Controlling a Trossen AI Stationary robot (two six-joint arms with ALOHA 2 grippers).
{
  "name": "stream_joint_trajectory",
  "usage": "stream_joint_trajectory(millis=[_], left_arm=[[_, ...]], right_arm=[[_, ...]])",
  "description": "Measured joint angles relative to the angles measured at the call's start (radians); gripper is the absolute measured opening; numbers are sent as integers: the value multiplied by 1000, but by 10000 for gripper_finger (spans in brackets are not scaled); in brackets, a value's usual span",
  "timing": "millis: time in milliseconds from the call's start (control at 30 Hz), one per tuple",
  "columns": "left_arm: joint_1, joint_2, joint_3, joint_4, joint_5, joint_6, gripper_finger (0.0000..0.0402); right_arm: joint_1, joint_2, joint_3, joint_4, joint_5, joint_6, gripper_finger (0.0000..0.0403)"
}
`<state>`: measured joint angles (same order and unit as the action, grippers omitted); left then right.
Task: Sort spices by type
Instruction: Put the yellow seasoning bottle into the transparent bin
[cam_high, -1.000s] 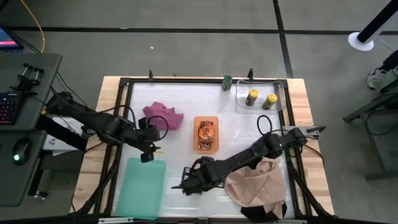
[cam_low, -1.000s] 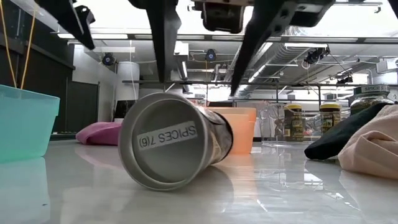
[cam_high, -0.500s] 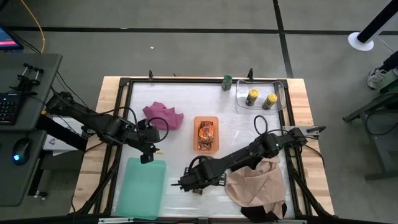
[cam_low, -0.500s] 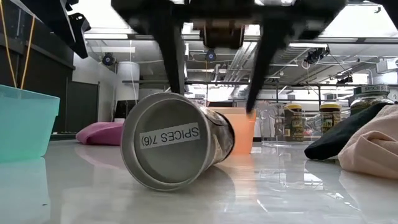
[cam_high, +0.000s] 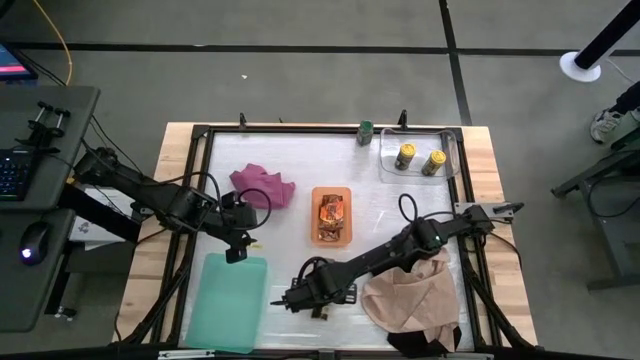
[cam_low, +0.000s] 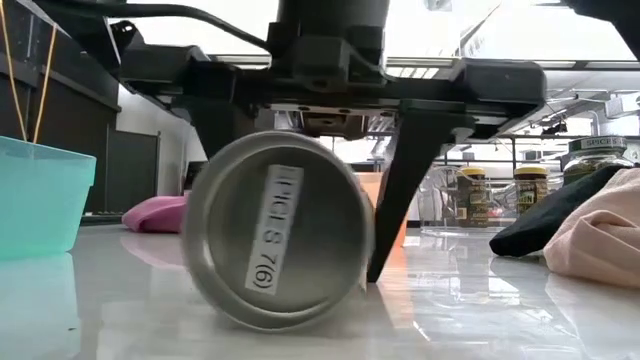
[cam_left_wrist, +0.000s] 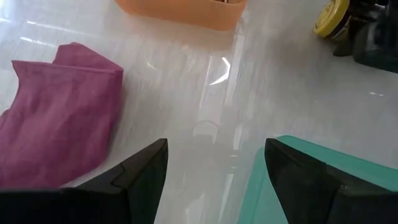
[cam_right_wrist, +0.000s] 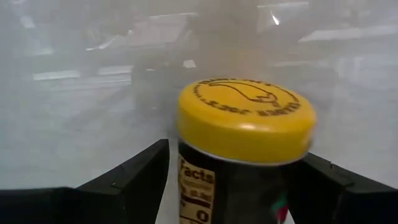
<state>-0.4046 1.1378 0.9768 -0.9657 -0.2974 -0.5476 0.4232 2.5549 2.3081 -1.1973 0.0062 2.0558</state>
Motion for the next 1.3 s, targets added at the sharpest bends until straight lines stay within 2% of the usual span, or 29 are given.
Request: stream_joint_trajectory(millis=[167,267,400,467,567,667,800,1000,1067,1167,1233,1300], left_arm=[[0,0,0,1,-5,33,255],[4,0,0,7,-36,55,255],[39,0,0,73,-44,94,255],[64,0,0,128,-44,114,255],[105,0,0,248,-32,144,255],[151,0,1,388,30,165,255],[199,1,1,504,90,166,255],[273,11,1,633,80,212,255],[313,30,1,714,79,225,255],[399,93,1,907,79,206,255],[464,162,1,1069,86,126,255],[524,239,1,1240,137,18,255]], right_arm=[[6,-6,46,-117,84,-57,195],[5,-61,30,-151,147,-92,194],[6,-141,30,-291,256,-117,194],[2,-184,29,-376,313,-129,194],[-26,-280,-47,-361,421,-215,194],[-82,-376,-192,-375,483,-254,194],[-171,-556,-481,-321,534,-300,194],[-342,-946,-986,-3,670,-420,194],[-414,-1089,-1140,120,702,-511,194],[-537,-1271,-1331,335,695,-741,194],[-617,-1373,-1430,476,656,-896,194],[-688,-1459,-1501,611,612,-1042,194]])
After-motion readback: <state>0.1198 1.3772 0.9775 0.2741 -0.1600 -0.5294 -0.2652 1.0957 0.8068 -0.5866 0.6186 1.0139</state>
